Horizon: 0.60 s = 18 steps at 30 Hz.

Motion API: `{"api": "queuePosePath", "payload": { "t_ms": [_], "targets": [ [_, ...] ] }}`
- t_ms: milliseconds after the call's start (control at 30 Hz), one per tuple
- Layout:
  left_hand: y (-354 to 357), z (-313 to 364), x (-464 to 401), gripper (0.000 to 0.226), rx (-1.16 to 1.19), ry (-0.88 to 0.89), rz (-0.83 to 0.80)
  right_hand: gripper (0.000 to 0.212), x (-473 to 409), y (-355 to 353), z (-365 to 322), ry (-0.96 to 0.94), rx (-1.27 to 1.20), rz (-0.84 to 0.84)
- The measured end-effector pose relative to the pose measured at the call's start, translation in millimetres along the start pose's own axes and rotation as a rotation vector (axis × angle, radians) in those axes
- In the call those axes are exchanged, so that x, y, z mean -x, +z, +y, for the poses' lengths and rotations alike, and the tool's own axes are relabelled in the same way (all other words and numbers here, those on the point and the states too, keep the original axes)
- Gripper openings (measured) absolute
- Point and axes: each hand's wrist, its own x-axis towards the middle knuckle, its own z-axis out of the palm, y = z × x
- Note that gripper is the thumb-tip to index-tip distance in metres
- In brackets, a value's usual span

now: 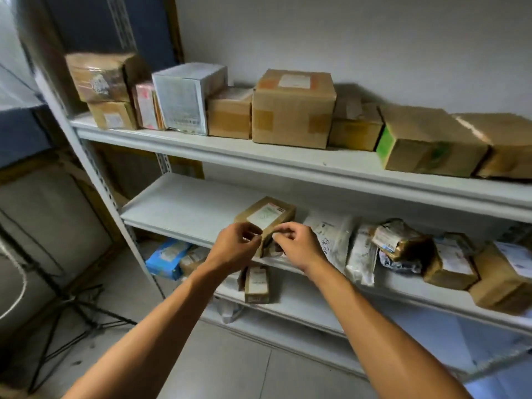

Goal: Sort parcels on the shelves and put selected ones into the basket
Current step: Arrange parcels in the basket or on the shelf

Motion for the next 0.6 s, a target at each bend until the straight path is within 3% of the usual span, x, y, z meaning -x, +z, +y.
{"api": "queuePosePath", "payload": {
  "t_ms": [200,600],
  "targets": [
    [11.7,54.6,-43.5,0.013,-0.022,0.218,-0.101,0.006,8.1,-49.5,-17.4,0.003,-0.008,0.193],
    [163.0,183.6,-11.5,0.015,0.044,0.509,-0.339,0.022,127.9,-226.0,35.7,0.175,0.099,0.520]
  ]
}}
